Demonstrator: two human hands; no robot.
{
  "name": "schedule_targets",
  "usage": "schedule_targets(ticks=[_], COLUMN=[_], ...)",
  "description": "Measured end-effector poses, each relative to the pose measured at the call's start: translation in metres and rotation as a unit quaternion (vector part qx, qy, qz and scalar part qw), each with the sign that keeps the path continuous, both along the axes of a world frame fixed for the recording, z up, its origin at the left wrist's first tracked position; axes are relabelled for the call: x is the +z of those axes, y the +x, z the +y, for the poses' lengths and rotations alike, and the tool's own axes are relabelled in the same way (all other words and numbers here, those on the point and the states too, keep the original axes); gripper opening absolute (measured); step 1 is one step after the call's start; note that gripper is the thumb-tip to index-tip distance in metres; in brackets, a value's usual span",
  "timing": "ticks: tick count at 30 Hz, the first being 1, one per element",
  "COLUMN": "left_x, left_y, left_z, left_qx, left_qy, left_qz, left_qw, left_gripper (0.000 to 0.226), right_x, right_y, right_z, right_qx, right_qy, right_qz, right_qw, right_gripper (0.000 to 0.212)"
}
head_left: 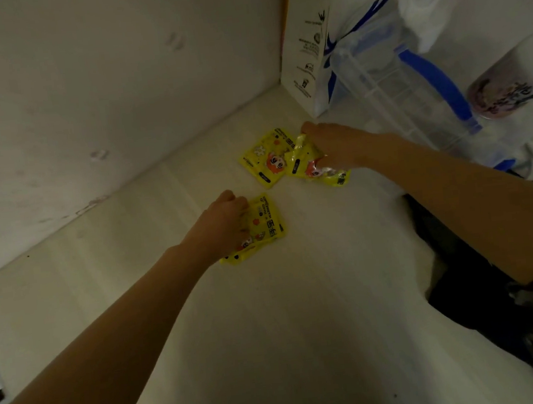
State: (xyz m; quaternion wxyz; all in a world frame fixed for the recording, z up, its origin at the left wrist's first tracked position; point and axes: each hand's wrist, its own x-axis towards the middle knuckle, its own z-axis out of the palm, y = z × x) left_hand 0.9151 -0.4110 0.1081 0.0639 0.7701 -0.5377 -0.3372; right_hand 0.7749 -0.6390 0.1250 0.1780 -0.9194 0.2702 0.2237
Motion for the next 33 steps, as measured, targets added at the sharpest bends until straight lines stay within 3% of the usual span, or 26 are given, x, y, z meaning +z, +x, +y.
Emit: schedule_targets(ticks=[4, 6, 10, 13, 18, 22, 26, 33], left_x=[-0.001, 0.0, 0.003, 0.003, -0.001, -0.005, -0.008, -0.009], left_y=[0.01, 0.017, 0.03, 0.041, 0.055, 0.058, 0.054, 0.04], left_z=[0.007, 0.008, 0.005, -0.002, -0.014, -0.016, -0.013, 0.006], left_qx=[0.071, 0.126, 0.224, 0.272, 0.364, 0.372, 0.362, 0.387], left_qy=[0.001, -0.009, -0.043, -0.063, -0.108, -0.114, -0.101, -0.079], left_qz=[-0.019, -0.013, 0.023, 0.034, 0.069, 0.071, 0.057, 0.083], left_qw=[0.997, 0.992, 0.973, 0.96, 0.923, 0.919, 0.925, 0.915], left_gripper=[0.032, 0.026, 0.025, 0.025, 0.03, 0.031, 0.033, 0.036], right_x=[0.005, 0.005, 0.006, 0.001, -0.012, -0.021, -0.027, -0.019], right_y=[0.002, 0.007, 0.028, 0.051, 0.075, 0.078, 0.07, 0.041], right_z=[0.0, 0.001, 0.004, 0.003, -0.005, -0.008, -0.012, 0.011], right_qx=[0.034, 0.037, 0.012, 0.03, 0.063, 0.059, 0.041, -0.036], right_qy=[0.017, 0.043, 0.085, 0.07, 0.027, 0.037, 0.038, 0.104], right_qz=[0.03, -0.002, -0.069, -0.061, -0.027, 0.044, 0.026, -0.05], right_qw=[0.999, 0.998, 0.994, 0.995, 0.997, 0.997, 0.998, 0.993], right_gripper=[0.034, 0.03, 0.037, 0.03, 0.041, 0.068, 0.032, 0.031])
